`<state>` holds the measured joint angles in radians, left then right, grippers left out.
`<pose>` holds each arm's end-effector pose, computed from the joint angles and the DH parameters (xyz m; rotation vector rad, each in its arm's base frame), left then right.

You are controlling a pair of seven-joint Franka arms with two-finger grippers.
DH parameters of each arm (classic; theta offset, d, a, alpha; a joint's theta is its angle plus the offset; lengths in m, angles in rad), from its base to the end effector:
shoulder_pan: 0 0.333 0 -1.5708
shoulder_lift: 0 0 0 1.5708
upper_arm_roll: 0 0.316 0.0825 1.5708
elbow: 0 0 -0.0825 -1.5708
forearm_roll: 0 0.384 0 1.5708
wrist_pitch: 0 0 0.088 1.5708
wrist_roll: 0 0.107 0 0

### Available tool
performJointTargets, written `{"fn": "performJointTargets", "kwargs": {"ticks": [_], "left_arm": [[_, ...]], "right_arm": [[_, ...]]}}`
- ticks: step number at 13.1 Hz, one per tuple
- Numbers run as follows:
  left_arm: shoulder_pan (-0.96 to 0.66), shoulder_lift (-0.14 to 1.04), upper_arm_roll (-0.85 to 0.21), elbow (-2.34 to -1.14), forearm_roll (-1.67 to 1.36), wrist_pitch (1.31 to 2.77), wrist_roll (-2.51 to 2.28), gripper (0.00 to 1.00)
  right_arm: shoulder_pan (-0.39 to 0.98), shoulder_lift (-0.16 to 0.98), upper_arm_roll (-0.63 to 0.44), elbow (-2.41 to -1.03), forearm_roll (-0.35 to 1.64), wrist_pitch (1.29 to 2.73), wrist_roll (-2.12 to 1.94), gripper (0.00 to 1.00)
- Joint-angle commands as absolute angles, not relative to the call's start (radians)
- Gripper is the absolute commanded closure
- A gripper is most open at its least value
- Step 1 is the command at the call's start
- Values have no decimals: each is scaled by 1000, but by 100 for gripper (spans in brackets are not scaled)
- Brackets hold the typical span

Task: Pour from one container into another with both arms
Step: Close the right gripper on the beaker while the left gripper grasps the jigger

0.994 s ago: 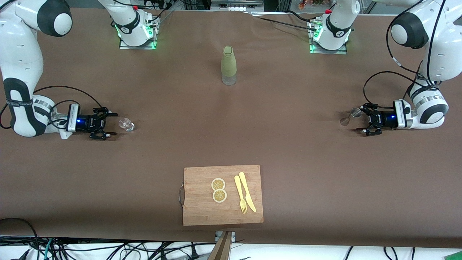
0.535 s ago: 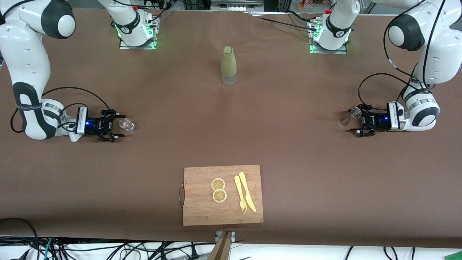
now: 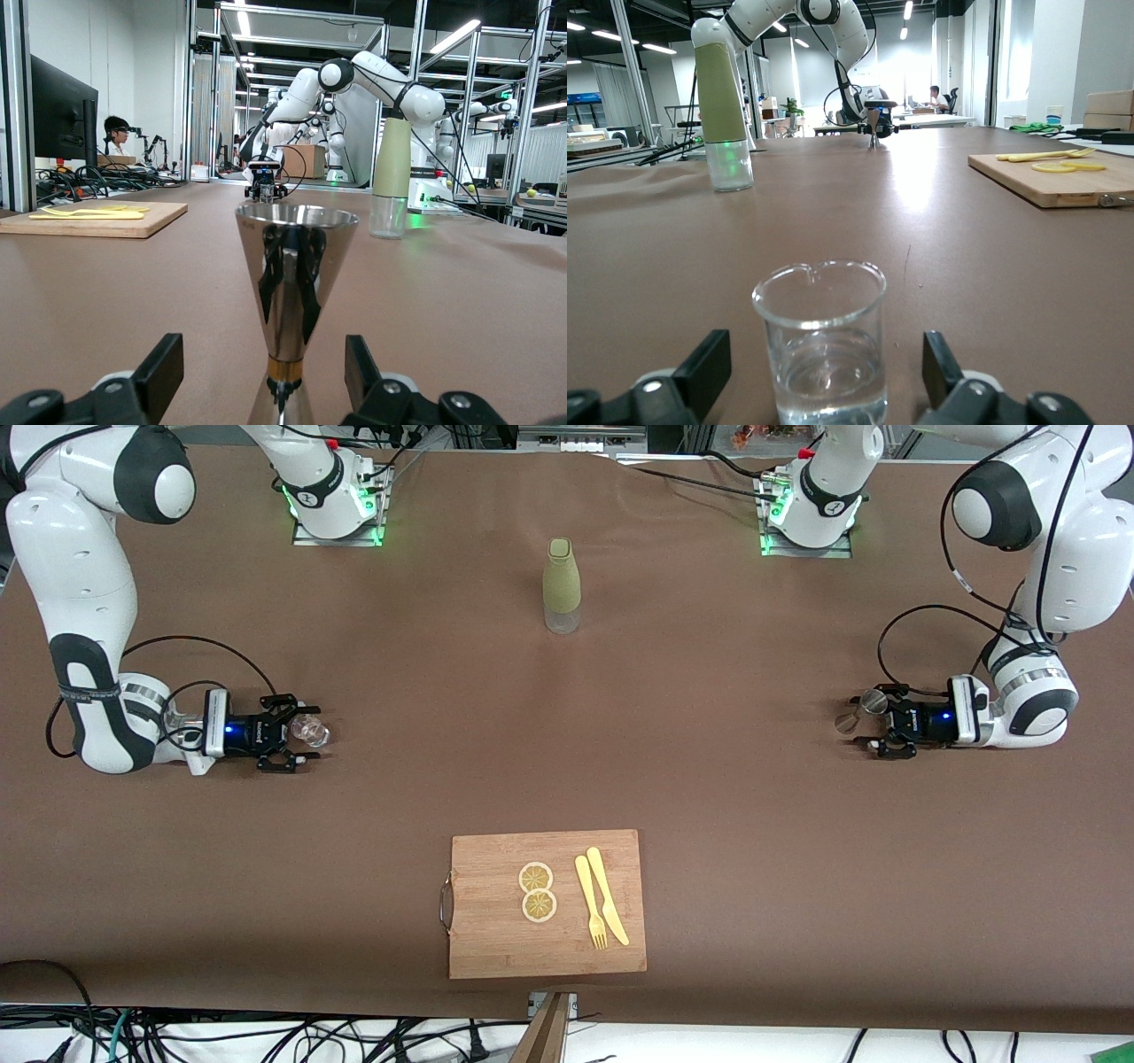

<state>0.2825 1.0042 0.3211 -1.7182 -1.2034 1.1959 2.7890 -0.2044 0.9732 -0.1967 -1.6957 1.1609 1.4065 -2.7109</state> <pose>0.4905 0.1884 0.0468 1.2607 -1.2118 1.1298 0.5403 -0.1089 0.0456 -1.2730 -1.3637 -0.9866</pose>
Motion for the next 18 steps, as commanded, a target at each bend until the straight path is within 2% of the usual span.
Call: {"fn": "performJointTargets", "kwargs": {"ticks": [1, 2, 3, 5, 6, 8, 11, 13, 15, 16, 18], "left_arm": [[270, 1022, 339, -1724, -1210, 1170, 3022, 22], [270, 1022, 341, -1724, -1210, 1169, 3022, 22], [271, 1020, 345, -1724, -1209, 1166, 3022, 22], [272, 1022, 348, -1724, -1206, 1158, 3023, 22], [272, 1022, 348, -1727, -1201, 1158, 3023, 27], [272, 1022, 348, -1735, -1200, 1158, 3023, 36], [272, 1026, 351, -1736, -1198, 1161, 3022, 43], [272, 1028, 351, -1736, -1187, 1166, 3020, 59], [272, 1029, 351, -1735, -1184, 1170, 3023, 83], [272, 1031, 351, -1733, -1184, 1175, 3023, 99], [270, 1029, 345, -1730, -1183, 1183, 3014, 100]], "right_arm": [[-199, 989, -198, -1683, 1177, 1408, -2740, 33], [-199, 989, -198, -1683, 1177, 1410, -2738, 54], [-199, 991, -198, -1683, 1177, 1413, -2738, 64], [-198, 991, -198, -1683, 1177, 1413, -2734, 74], [-198, 991, -198, -1683, 1177, 1411, -2732, 81], [-198, 989, -198, -1681, 1177, 1410, -2727, 85], [-193, 985, -198, -1680, 1177, 1401, -2723, 92], [-195, 980, -186, -1677, 1177, 1390, -2698, 94], [-195, 971, -175, -1671, 1177, 1373, -2662, 97], [-195, 968, -164, -1667, 1177, 1359, -2633, 97], [-193, 947, -134, -1658, 1183, 1351, -2576, 97]]}}
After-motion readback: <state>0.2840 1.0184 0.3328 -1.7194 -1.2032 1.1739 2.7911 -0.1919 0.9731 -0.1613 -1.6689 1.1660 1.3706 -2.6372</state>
